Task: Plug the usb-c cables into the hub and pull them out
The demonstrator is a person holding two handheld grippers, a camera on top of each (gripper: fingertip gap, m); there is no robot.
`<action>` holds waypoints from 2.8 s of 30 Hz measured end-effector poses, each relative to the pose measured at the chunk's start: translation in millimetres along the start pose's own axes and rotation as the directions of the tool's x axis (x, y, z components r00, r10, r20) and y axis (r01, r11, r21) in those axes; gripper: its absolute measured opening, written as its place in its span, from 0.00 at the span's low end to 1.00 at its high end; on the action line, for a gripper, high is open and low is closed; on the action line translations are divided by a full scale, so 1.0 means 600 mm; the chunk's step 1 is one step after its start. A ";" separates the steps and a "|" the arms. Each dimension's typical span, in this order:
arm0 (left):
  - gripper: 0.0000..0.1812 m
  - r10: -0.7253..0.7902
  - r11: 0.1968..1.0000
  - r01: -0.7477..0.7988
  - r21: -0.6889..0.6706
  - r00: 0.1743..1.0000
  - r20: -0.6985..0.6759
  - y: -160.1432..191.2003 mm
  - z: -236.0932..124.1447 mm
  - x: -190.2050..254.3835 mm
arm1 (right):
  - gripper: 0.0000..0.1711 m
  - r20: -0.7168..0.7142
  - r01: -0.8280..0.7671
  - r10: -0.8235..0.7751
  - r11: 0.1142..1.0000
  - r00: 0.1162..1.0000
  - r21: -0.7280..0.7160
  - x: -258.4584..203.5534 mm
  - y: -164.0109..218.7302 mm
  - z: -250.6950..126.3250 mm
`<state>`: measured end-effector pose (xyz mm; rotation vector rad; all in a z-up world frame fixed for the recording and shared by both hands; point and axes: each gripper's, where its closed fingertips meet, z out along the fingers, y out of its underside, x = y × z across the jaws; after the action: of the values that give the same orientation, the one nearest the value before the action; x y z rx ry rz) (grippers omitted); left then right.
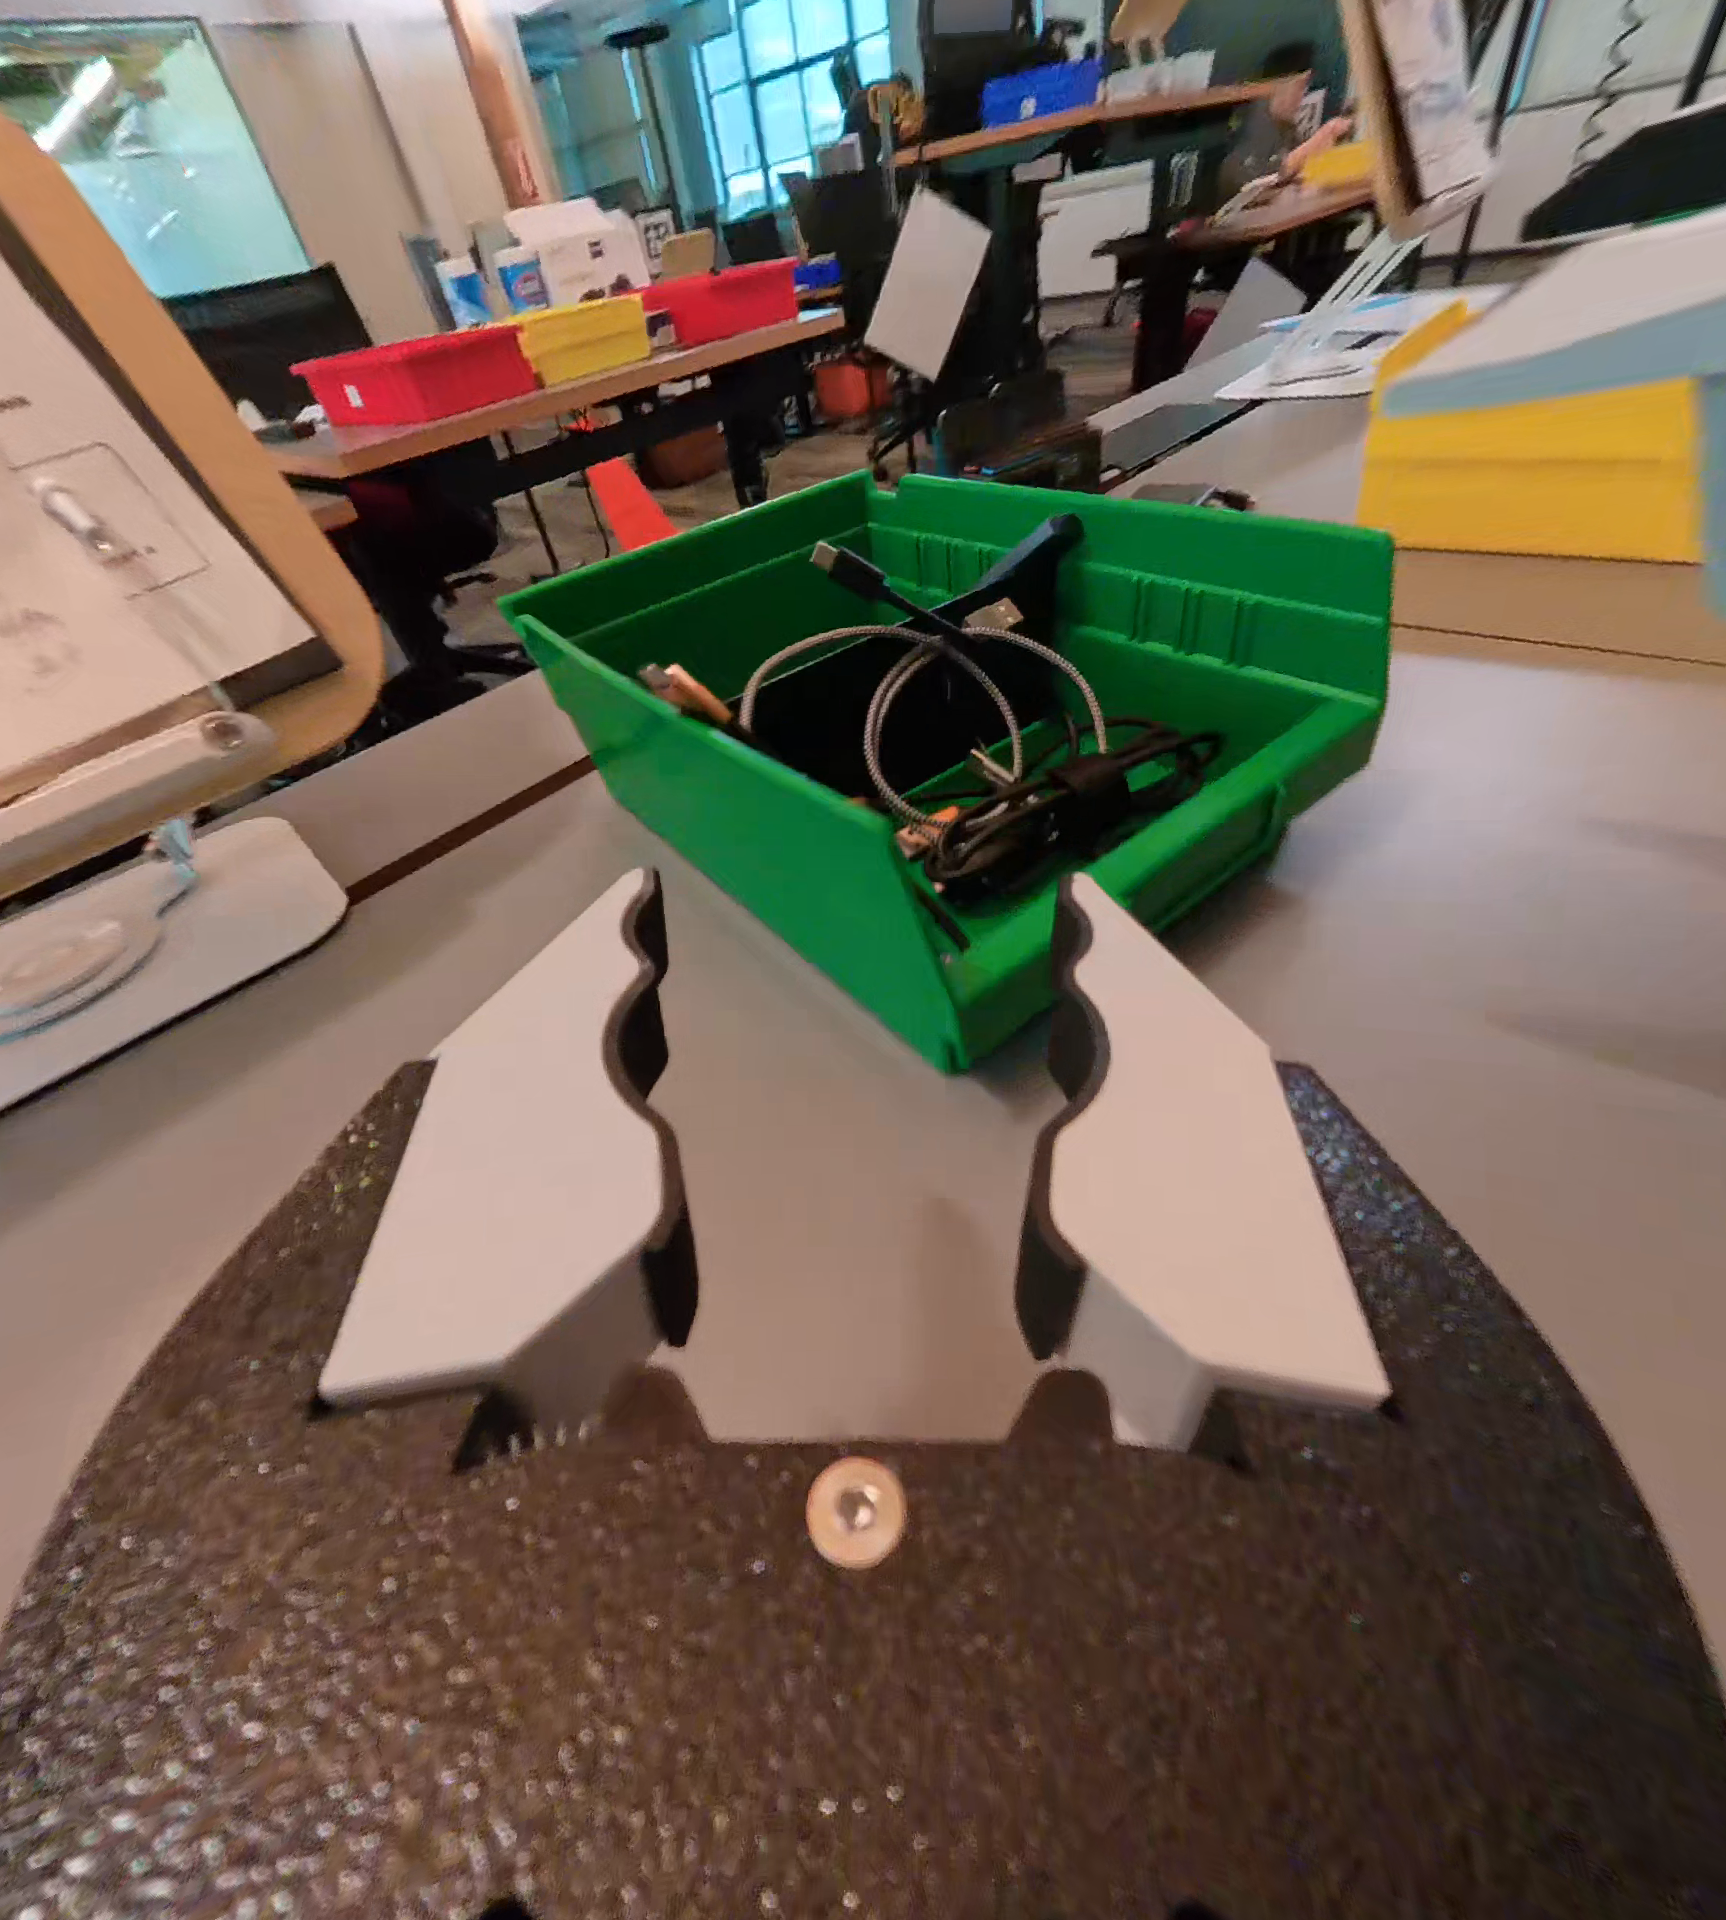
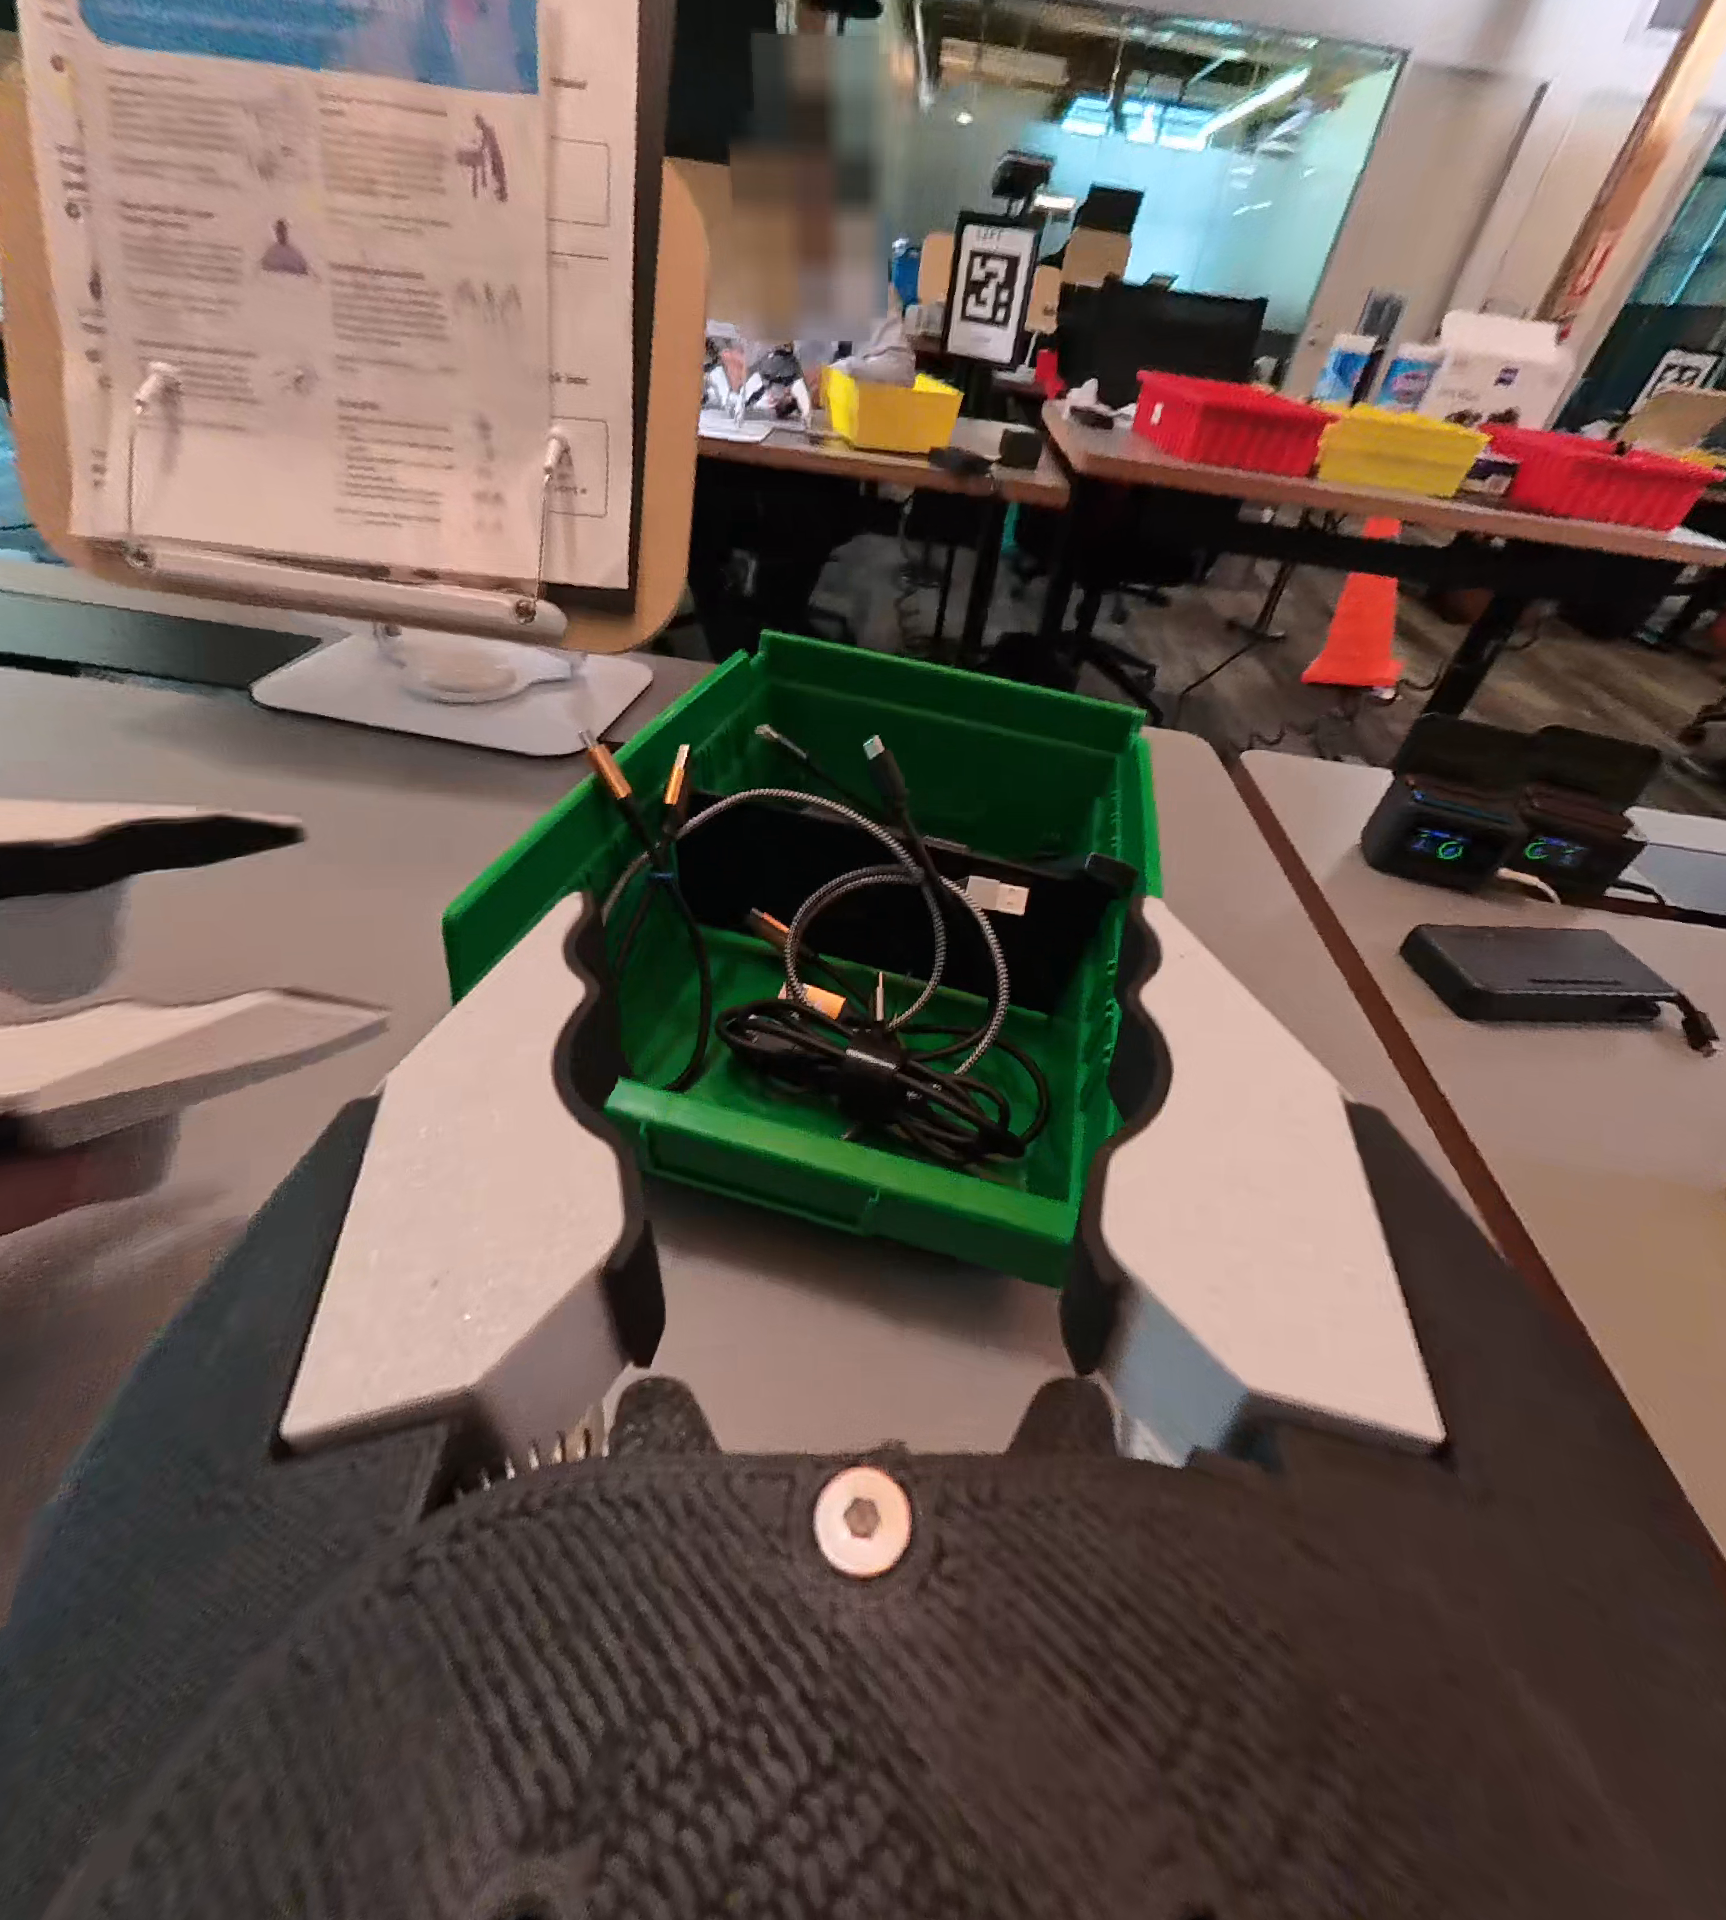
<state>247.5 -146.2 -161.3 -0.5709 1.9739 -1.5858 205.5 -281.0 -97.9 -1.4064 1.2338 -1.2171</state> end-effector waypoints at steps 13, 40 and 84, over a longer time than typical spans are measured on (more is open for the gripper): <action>0.04 0.074 0.979 -0.043 -0.198 0.985 0.154 0.060 0.086 -0.077 | 0.63 -0.017 0.016 -0.017 0.998 1.000 -0.061 -0.029 0.001 0.010; 0.03 0.046 0.990 0.013 -0.143 0.912 0.407 0.173 -0.472 -0.234 | 0.58 0.732 -0.043 0.302 0.936 0.611 -0.350 -0.795 -0.146 0.120; 0.02 -0.093 0.969 0.230 -0.096 0.693 0.715 0.248 -0.692 -0.488 | 0.21 0.182 -0.228 0.391 0.790 0.902 -0.569 0.023 0.061 0.186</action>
<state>205.0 379.9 -196.4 -1.2508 1.4831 -1.0265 311.6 -297.7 -147.3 -1.6157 1.5878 -0.4133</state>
